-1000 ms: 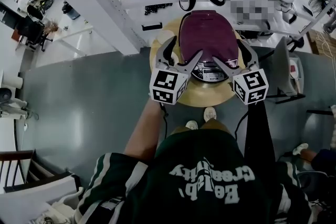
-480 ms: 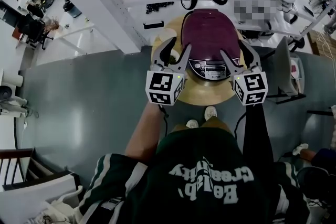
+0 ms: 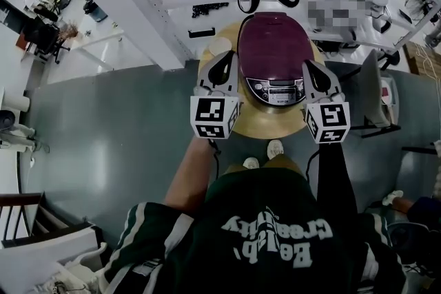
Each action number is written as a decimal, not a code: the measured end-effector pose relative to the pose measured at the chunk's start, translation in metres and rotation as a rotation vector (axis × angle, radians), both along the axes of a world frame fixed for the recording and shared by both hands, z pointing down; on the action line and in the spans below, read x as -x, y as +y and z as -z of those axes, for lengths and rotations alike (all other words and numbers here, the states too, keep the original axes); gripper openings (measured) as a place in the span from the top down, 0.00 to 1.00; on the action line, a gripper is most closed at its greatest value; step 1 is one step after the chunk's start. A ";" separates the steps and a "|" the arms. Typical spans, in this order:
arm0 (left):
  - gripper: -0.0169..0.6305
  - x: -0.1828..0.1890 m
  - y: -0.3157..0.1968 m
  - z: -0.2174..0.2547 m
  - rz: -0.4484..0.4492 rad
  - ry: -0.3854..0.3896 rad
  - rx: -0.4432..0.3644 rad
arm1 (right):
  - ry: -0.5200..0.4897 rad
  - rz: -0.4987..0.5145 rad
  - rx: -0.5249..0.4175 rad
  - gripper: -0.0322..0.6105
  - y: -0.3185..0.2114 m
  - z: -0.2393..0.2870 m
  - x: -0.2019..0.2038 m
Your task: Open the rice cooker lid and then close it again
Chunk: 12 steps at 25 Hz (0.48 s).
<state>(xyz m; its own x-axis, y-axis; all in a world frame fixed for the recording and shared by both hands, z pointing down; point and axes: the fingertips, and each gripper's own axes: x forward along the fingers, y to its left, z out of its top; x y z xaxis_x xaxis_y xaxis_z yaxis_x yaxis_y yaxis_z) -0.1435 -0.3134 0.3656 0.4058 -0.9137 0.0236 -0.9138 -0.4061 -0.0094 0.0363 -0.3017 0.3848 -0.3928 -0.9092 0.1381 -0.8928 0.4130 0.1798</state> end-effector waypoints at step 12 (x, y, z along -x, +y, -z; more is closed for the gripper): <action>0.97 0.008 0.008 -0.004 0.017 -0.018 0.001 | 0.028 -0.007 -0.021 0.95 0.000 -0.002 0.003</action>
